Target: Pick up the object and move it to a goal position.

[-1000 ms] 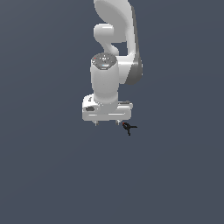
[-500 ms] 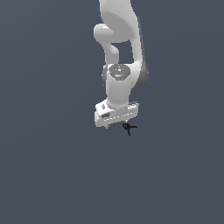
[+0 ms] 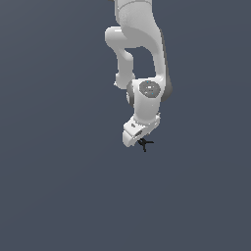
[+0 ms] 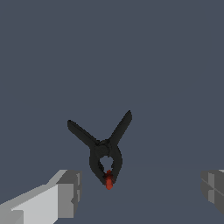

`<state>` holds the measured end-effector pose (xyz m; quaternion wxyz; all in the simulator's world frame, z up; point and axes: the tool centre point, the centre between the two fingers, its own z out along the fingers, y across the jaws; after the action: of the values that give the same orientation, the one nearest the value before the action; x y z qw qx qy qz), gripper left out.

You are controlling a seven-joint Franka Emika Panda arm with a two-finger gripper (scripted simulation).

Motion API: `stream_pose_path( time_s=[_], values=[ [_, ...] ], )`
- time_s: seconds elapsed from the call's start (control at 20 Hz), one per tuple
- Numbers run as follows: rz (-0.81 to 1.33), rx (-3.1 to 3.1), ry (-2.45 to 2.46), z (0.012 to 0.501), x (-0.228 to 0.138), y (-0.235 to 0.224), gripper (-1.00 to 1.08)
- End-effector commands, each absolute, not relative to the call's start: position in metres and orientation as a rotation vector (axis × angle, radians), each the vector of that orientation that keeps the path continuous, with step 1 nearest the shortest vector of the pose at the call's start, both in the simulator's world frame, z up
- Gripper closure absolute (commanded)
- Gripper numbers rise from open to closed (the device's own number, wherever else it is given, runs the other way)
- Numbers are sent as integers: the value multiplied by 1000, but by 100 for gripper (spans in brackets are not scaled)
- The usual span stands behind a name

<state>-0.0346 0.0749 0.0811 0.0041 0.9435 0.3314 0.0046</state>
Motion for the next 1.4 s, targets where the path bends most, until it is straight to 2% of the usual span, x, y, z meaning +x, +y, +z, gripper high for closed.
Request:
stream_pose_path(
  time_s=[0.0, 0.65, 1.35],
  values=[
    [9, 2925, 1131, 74, -41, 84, -92],
    [0, 2880, 1255, 61, -50, 97, -92],
    [0, 2876, 1265, 14, -51, 98, -92]
  ],
)
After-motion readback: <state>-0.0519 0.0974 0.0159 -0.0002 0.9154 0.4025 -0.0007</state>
